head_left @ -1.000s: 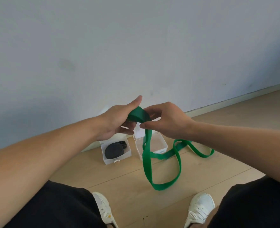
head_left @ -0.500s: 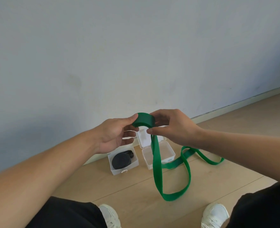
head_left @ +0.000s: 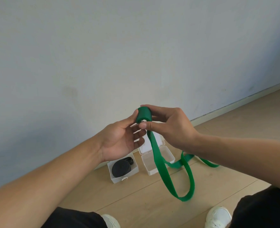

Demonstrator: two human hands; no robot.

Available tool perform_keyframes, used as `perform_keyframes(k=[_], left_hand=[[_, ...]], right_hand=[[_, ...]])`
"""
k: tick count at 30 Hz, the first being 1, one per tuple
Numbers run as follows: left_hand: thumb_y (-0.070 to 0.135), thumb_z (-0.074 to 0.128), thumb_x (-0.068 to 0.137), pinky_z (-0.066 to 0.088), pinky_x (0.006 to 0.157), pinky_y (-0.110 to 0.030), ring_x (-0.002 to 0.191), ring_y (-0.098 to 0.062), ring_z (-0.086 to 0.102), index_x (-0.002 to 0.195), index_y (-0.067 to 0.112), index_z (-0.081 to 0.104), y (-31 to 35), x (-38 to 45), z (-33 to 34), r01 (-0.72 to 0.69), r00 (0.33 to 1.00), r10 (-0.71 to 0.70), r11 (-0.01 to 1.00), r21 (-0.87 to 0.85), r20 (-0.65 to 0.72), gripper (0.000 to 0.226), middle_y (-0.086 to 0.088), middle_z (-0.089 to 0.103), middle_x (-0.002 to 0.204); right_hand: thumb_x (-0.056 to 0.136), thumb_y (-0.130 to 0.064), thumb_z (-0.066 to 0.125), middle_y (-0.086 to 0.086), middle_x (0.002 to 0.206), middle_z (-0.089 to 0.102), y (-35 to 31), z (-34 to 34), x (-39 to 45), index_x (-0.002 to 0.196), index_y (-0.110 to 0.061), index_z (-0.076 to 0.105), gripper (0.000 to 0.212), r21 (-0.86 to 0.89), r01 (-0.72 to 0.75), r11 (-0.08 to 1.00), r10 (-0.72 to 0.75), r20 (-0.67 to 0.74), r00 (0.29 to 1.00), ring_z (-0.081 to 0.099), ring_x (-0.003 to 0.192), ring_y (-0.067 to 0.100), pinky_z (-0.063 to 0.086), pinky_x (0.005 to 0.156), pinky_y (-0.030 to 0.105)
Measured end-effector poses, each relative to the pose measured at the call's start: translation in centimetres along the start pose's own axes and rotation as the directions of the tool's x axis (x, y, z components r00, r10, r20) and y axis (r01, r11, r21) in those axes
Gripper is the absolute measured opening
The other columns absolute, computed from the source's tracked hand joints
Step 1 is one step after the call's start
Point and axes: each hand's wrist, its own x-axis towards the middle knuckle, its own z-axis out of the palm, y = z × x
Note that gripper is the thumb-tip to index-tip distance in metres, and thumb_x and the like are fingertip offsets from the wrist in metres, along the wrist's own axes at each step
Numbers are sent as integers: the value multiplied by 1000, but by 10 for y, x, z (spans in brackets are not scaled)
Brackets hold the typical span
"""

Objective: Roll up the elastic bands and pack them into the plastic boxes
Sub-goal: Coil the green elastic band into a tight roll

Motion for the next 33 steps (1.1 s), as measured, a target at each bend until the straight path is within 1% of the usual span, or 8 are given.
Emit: perform_keyframes(k=[3,7,14,19,21,23,25,33], left_hand=[[42,84,74,55,65,-27,68,-13,58,105,12,77,-1,0,3,53,998,-52,998,-45,24,44,-2,64,84],[38,79,69,50,57,-24,64,-10,58,90,13,80,-3,-2,9,58,989,-63,997,-45,-132,33,1,67,77],[37,69,88,41,72,-28,74,-13,56,93,15,80,-3,-6,11,-7,969,62,975,223,-241,25,1,67,80],[49,85,54,43,75,-29,69,-10,64,86,12,83,-3,-9,24,-17,924,175,907,421,-341,49,-2,76,80],[43,88,60,42,73,-28,67,-9,63,90,9,83,-3,-9,24,-12,910,197,893,449,-366,45,-5,79,84],[31,83,76,42,70,-26,64,-10,62,88,8,83,-1,-11,23,-30,920,192,903,429,-341,26,-6,77,80],[26,77,84,42,69,-26,60,-9,61,84,9,82,2,-13,21,-49,944,174,913,405,-280,18,-5,72,71],[32,67,84,47,70,-24,64,-9,64,109,-4,74,7,-16,20,-63,985,129,889,454,-117,45,-2,70,68]], right_hand=[[80,-14,84,-13,99,79,-3,1,-4,105,-33,74,33,30,36,999,-36,-5,999,71,96,-7,49,80,4],[79,-14,85,-12,98,79,-6,3,-8,97,-42,73,36,-7,58,998,-58,-8,998,73,93,-5,53,82,9],[75,-36,87,-21,110,75,-1,-2,-4,124,-39,70,53,-264,-40,964,29,-44,999,66,101,-8,50,89,9],[79,-29,86,-3,100,79,-4,1,-6,112,-27,75,35,-385,41,922,-44,2,999,70,99,13,51,84,24],[76,-29,89,-6,103,79,-4,4,-8,118,-27,73,45,-355,70,932,-72,8,997,69,100,7,50,81,14],[75,-30,90,-19,111,76,-5,4,-8,132,-34,63,63,-330,62,942,-59,18,998,65,102,-12,41,83,-2],[74,-32,90,-24,114,73,-5,2,-7,131,-38,60,65,-335,56,941,-49,31,998,63,105,-16,40,88,-2],[67,-34,92,-25,109,72,-5,-6,-7,123,-33,72,60,-290,93,953,-82,52,995,63,111,-11,43,93,2]])
